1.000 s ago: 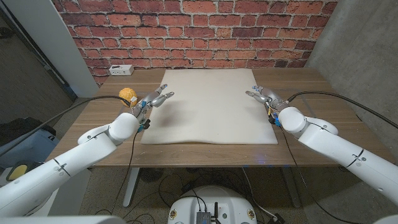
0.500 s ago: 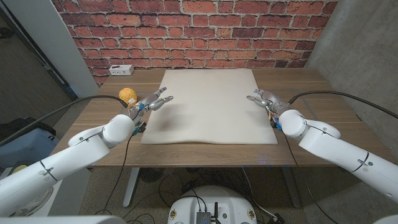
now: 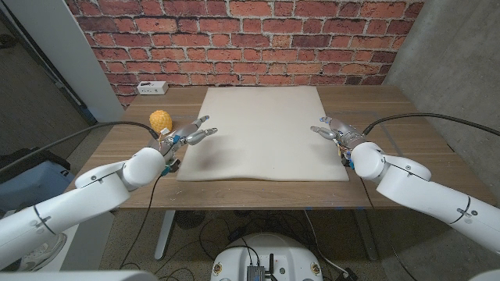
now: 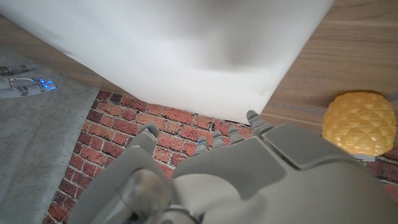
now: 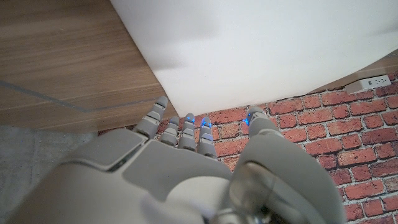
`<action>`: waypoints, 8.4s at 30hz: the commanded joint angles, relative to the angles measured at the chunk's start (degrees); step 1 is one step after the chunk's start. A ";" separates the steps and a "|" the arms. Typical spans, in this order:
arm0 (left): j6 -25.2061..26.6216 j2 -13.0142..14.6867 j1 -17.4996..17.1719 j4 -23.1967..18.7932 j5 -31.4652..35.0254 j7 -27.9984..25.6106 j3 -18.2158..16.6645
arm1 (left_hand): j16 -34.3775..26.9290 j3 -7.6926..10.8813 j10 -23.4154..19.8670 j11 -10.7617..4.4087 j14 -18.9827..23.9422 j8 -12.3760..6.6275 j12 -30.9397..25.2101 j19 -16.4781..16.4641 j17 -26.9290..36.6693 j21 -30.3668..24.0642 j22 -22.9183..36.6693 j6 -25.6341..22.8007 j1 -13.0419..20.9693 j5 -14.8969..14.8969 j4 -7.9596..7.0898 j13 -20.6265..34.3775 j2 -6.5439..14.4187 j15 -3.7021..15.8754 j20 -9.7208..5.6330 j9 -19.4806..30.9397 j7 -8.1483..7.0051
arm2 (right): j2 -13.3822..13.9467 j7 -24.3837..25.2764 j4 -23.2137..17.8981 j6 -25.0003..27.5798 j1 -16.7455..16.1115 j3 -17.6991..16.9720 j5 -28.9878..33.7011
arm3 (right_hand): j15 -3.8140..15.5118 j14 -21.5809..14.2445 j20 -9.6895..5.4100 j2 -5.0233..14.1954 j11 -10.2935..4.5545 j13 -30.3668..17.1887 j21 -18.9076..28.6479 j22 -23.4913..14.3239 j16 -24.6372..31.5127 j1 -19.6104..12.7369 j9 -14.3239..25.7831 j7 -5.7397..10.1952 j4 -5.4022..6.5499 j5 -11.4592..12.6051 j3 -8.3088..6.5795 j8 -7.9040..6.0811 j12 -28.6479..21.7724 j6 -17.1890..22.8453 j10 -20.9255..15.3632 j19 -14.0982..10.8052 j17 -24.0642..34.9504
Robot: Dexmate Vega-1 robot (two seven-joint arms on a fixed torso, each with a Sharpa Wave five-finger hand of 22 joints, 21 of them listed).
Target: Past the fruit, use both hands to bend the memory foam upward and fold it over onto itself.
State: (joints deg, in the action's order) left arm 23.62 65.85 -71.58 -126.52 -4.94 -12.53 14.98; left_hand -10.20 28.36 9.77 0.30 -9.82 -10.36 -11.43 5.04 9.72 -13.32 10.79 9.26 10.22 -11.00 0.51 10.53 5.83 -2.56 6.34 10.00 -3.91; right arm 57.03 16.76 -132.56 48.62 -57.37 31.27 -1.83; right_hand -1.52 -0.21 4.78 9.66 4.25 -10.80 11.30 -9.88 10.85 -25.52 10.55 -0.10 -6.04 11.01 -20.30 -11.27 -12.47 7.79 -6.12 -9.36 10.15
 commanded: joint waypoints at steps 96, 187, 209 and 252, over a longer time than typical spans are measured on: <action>30.98 9.48 8.63 -16.52 45.19 39.63 17.30 | -0.04 -2.68 1.01 -2.90 -0.59 -0.63 -0.10 -9.04 0.14 1.22 -0.17 2.30 32.36 -4.73 8.48 0.27 -11.52 2.11 -0.37 0.41 -0.27 | -35.06 -82.21 7.95 -5.91 -10.41 1.24 110.85 | 0.41 5.75 -1.47 -9.99 -7.53 -0.22 -0.18 0.04 -0.67 -27.05 0.33 7.31 -4.79 3.19 -5.93 0.67 1.68 -12.84 13.63 -2.94 0.17; 28.71 -6.63 5.53 -1.26 97.67 40.44 24.00 | -1.25 -9.25 1.84 -4.01 4.00 -1.34 -1.46 -10.89 0.16 -0.13 -0.12 7.28 38.53 -6.04 8.24 0.42 -7.93 3.31 -0.69 0.50 0.02 | -23.90 -14.41 7.96 -6.17 -12.57 -6.03 33.55 | 10.81 -49.39 -3.95 -1.07 -2.40 -2.51 5.30 -1.22 22.55 -34.73 0.53 -0.71 -2.37 0.06 -0.37 -11.83 -15.48 56.03 -52.80 -26.39 16.03; 36.69 -27.64 0.43 16.42 91.33 -18.87 13.82 | -3.00 -2.77 -64.72 -11.76 54.38 -13.66 -11.76 -35.61 1.13 -16.95 3.44 -60.59 50.73 0.29 5.93 2.04 4.74 15.84 -8.59 0.61 -6.98 | -12.06 -6.17 4.24 -10.15 -13.35 -8.27 9.97 | 11.62 -47.73 -3.53 -1.24 -3.15 -3.39 5.27 -1.22 20.98 -34.63 0.92 -0.32 -2.68 0.26 -1.23 -11.28 -15.91 56.22 -52.31 -26.07 16.08; 30.76 -21.84 -1.24 -6.26 68.84 1.83 9.21 | -2.02 0.75 -75.97 -7.69 63.56 -16.76 -20.15 -35.66 0.43 -25.13 4.19 -70.46 56.07 1.06 10.00 12.64 2.26 15.13 -5.73 4.44 6.16 | -6.27 -29.96 -7.28 31.37 -2.85 22.25 62.43 | 2.48 -5.30 4.05 -17.27 -4.53 -1.32 -0.14 -0.61 0.40 -20.48 0.49 4.88 -0.07 3.90 -2.01 0.70 1.32 -3.40 1.65 -7.20 5.70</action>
State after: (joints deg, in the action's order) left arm 55.78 41.87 -73.72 -130.91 66.25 -12.38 23.92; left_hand -12.16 28.96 -59.71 -5.31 52.96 -27.43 -23.49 -30.70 10.12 -38.04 14.79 -57.94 65.57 -10.11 10.45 14.19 8.25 7.39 0.51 14.21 -1.20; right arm 57.31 4.11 -143.61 74.76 -53.63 49.42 19.22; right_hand 0.62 -5.18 8.91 -7.21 -0.48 -11.98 10.79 -10.38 10.51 -47.63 10.91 5.41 -6.54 14.09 -23.25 -9.77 -10.45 4.25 -4.25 -16.26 15.94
